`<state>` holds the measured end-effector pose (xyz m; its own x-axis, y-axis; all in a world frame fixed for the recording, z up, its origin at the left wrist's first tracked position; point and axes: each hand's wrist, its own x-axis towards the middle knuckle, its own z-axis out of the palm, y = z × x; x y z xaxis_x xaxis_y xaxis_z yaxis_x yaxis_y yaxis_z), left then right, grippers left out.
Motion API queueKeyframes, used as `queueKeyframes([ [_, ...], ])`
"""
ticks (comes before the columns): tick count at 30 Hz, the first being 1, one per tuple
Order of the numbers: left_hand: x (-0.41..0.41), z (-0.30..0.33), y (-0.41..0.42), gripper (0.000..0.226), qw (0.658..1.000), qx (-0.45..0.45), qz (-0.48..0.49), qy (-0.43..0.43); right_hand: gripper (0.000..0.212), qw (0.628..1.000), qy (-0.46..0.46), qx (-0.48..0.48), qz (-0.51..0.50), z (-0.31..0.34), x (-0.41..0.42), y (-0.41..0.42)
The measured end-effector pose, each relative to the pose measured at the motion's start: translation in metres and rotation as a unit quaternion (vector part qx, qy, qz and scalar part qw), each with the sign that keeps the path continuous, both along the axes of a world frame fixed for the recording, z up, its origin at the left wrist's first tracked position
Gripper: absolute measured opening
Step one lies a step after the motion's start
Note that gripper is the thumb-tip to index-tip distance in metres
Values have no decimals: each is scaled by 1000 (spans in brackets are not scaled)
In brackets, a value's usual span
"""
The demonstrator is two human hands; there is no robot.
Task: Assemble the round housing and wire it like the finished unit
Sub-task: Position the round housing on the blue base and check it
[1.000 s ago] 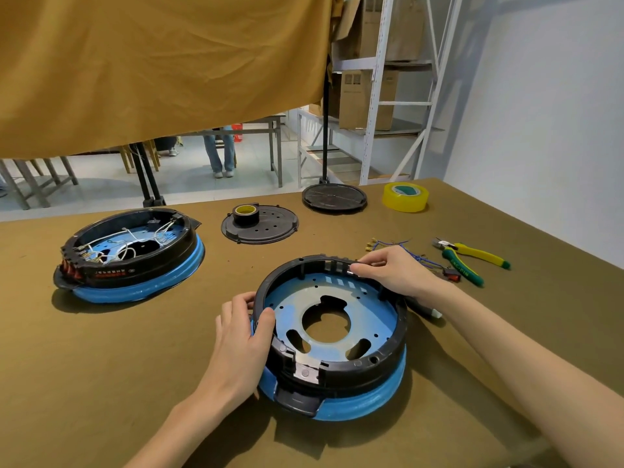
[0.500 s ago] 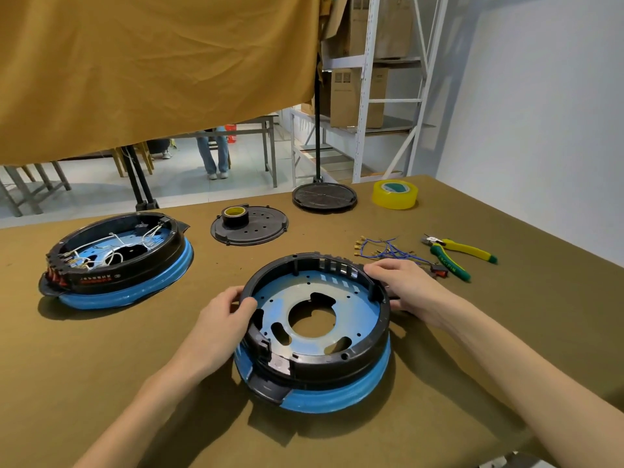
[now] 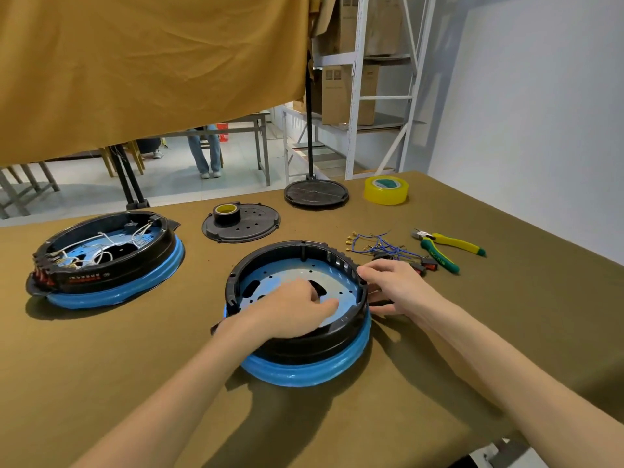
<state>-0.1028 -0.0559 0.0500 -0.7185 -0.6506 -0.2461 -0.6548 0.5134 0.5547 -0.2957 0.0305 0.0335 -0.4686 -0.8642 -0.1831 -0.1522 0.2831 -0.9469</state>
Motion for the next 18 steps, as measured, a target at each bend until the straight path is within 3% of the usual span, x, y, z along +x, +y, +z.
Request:
queueKeyframes([
  [6,-27,8,-7,51,988,129,85,-23,16,1000,3,-16,6,-1,-4,3],
  [10,-24,20,-10,33,961,250,117,20,15,999,-21,-17,33,1,-11,4],
  [13,-23,27,-10,61,932,340,119,35,14,998,-57,-13,39,2,-17,4],
  [15,-22,28,-10,71,924,364,115,25,13,997,-63,-11,40,1,-19,3],
  [18,-20,27,-10,59,929,352,114,22,16,998,-33,-9,52,0,-19,1],
])
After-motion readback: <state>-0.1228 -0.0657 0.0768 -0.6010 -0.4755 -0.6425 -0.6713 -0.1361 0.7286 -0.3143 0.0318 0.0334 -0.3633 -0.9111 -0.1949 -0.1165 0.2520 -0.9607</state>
